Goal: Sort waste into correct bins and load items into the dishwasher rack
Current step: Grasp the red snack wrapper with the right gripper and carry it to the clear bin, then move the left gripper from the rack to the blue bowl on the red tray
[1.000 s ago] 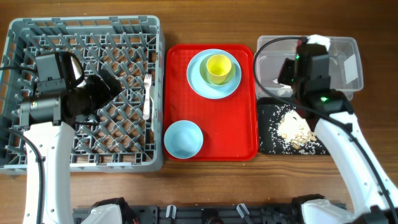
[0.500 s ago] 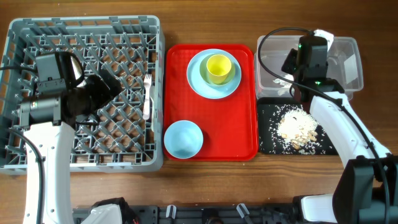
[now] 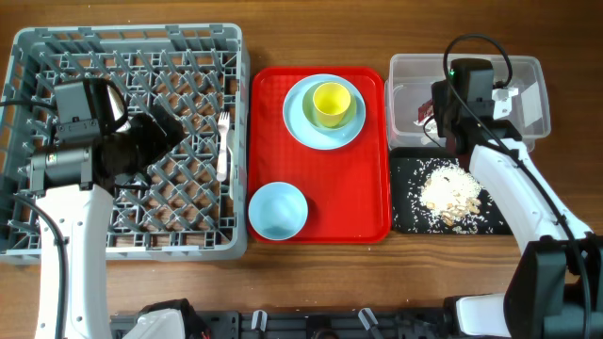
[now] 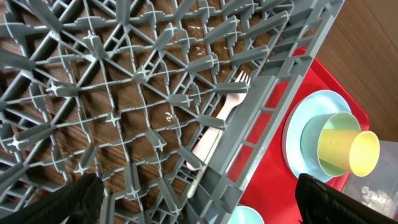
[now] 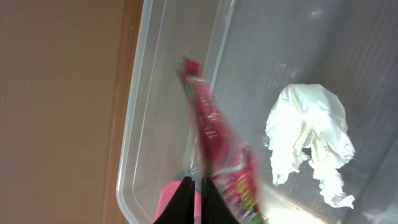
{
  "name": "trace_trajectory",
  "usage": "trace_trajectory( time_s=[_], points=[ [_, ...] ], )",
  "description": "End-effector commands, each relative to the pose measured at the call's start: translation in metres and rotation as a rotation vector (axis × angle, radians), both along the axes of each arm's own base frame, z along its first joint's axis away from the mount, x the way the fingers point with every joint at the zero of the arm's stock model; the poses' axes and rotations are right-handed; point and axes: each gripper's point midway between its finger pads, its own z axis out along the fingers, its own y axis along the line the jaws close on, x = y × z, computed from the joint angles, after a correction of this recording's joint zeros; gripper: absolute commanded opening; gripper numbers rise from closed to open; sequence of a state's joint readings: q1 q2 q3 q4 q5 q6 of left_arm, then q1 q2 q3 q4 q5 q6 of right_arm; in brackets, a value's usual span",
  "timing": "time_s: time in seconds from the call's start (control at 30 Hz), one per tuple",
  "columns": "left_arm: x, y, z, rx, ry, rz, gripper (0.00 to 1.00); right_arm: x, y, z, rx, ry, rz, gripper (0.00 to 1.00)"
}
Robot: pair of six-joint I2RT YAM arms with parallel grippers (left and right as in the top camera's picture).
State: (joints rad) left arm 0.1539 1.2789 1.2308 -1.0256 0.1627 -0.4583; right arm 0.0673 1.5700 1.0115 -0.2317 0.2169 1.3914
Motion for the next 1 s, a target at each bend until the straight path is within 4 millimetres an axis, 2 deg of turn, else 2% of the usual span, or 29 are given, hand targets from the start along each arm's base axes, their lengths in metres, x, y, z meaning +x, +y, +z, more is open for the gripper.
trace_trajectory(
  time_s=[0.0,0.07,0.1,0.17,0.23,0.27,0.33,0.37,0.4,0.47,0.53,0.97],
  points=[
    [0.003,0.001,0.007,-0.005,-0.021,0.004,1.00,0.010,0.000,0.008,0.024,-0.044,-0.017,0.14],
    [0.003,0.001,0.007,-0.005,-0.021,0.004,1.00,0.013,0.000,0.011,0.025,-0.065,-0.016,0.42],
    [0.003,0.001,0.007,-0.005,-0.021,0.004,1.00,0.014,0.000,0.013,0.024,-0.072,-0.014,0.52],
    [0.003,0.001,0.007,-0.005,-0.021,0.004,1.00,0.016,0.003,0.014,-0.031,-0.065,0.058,0.57],
    [0.003,0.001,0.007,-0.005,-0.021,0.004,1.00,0.026,0.014,0.025,-0.241,-0.082,0.318,0.74],
    [0.003,0.001,0.007,-0.005,-0.021,0.004,1.00,0.030,0.021,0.029,-0.395,-0.083,0.496,0.77],
    [0.003,0.001,0.007,-0.005,-0.021,0.004,1.00,0.028,0.026,0.026,-0.641,-0.038,0.736,0.77],
    [0.003,0.001,0.007,-0.005,-0.021,0.004,1.00,0.025,0.023,0.022,-0.809,0.012,0.868,0.83],
    [0.003,0.001,0.007,-0.005,-0.021,0.004,1.00,0.023,0.018,0.020,-0.973,0.071,0.982,1.00],
    [0.003,0.001,0.007,-0.005,-0.021,0.004,1.00,0.019,0.008,0.016,-1.248,0.187,1.179,1.00],
    [0.003,0.001,0.007,-0.005,-0.021,0.004,1.00,0.016,0.005,0.014,-1.354,0.238,1.273,1.00],
    [0.003,0.001,0.007,-0.005,-0.021,0.004,1.00,0.017,0.010,0.013,-1.342,0.209,1.291,1.00]
  ],
)
